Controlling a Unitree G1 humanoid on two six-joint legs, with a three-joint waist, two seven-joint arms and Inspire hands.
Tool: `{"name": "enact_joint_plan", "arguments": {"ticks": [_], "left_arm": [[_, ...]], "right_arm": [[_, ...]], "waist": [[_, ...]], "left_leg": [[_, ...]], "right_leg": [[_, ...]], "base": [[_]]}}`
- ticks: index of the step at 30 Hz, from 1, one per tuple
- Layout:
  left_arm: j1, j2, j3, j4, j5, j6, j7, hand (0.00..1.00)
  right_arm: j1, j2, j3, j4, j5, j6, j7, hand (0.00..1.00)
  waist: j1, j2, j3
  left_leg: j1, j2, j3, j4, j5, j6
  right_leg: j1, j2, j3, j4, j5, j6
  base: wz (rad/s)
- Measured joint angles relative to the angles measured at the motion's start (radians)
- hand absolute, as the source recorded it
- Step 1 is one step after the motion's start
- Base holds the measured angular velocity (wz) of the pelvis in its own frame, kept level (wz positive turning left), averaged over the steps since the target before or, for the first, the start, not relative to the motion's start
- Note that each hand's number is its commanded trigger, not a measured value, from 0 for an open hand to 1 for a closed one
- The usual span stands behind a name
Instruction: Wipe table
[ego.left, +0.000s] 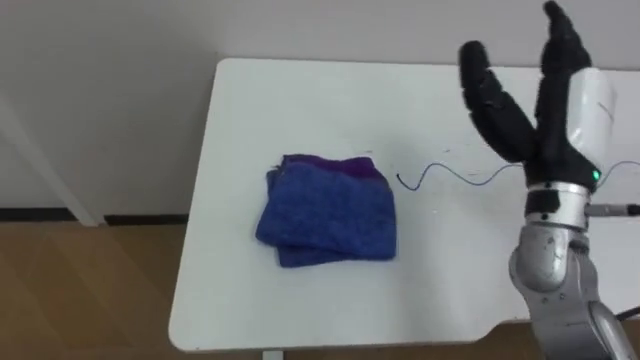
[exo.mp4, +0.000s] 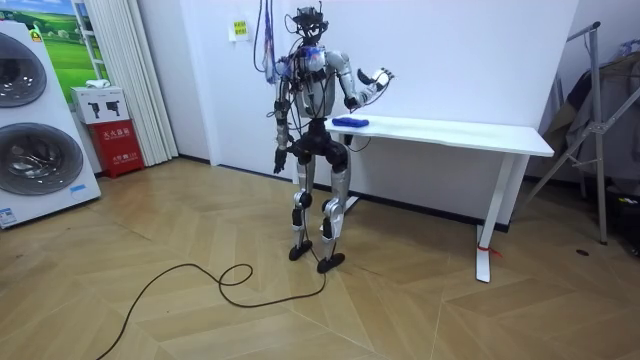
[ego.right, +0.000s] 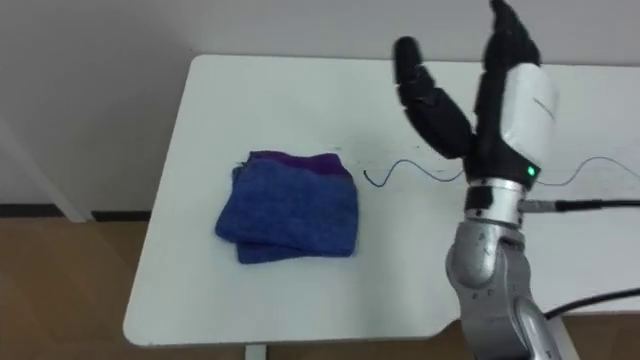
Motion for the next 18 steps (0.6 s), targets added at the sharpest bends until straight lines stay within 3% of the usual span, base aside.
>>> {"name": "enact_joint_plan", "arguments": {"ticks": [8,18], "left_arm": [[-0.026,-0.001,-0.024,0.000,0.004,-0.031,-0.016,0.00],[-0.059,0.004,-0.045,-0.005,0.001,-0.031,-0.020,0.00]], "right_arm": [[-0.003,-0.008,0.178,0.001,-0.117,-0.014,0.124,0.00],[0.017,-0.020,0.241,0.181,-0.217,-0.012,0.174,0.00]], "waist": [[0.047,-0.011,0.0013],[0.058,-0.017,0.0120]], "left_leg": [[-0.005,-0.004,-0.009,-0.001,0.000,0.000],[-0.027,-0.006,-0.036,0.004,0.001,0.001]], "right_leg": [[0.007,-0.003,-0.013,-0.014,0.000,0.000],[0.001,-0.005,-0.038,-0.016,0.000,0.000]], "base": [[0.04],[0.08]]}}
